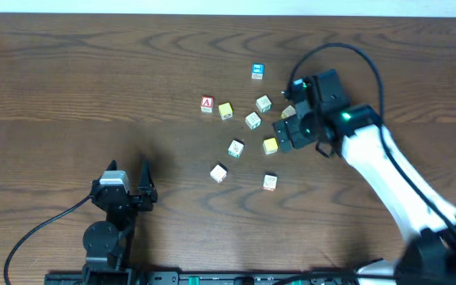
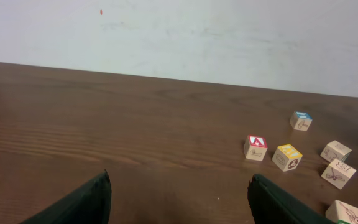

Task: Lift 5 blocks
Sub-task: 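Swing the right gripper forward toward the upper-right blocks, then lower the right gripper and grasp the white B block, then lift the B block and carry it toward the front-right blocks, then lower the B block beside the blue-topped block and open the right gripper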

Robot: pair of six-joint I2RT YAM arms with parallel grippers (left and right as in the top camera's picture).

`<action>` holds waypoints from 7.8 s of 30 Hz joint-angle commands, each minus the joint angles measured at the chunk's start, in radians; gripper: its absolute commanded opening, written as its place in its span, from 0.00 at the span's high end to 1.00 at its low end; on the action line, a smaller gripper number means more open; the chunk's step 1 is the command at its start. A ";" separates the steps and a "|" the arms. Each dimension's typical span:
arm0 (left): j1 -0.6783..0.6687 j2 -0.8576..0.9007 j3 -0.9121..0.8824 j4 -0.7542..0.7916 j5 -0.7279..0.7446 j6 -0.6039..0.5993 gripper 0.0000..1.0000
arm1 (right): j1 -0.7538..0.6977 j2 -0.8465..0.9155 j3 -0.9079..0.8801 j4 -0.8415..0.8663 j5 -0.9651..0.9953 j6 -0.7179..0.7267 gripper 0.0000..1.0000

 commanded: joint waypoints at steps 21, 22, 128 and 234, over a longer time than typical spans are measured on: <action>0.004 -0.008 -0.012 -0.045 -0.031 -0.009 0.29 | -0.130 0.369 0.290 -0.095 -0.084 -0.254 0.06; 0.004 -0.008 -0.012 -0.045 -0.031 -0.009 0.29 | -0.127 0.376 0.290 -0.095 -0.085 -0.259 0.06; 0.004 -0.008 -0.012 -0.045 -0.031 -0.009 0.29 | -0.079 0.317 0.346 -0.078 -0.016 -0.015 0.75; 0.004 -0.008 -0.012 -0.045 -0.031 -0.009 0.29 | 0.215 -0.099 -0.419 0.108 0.077 0.627 0.76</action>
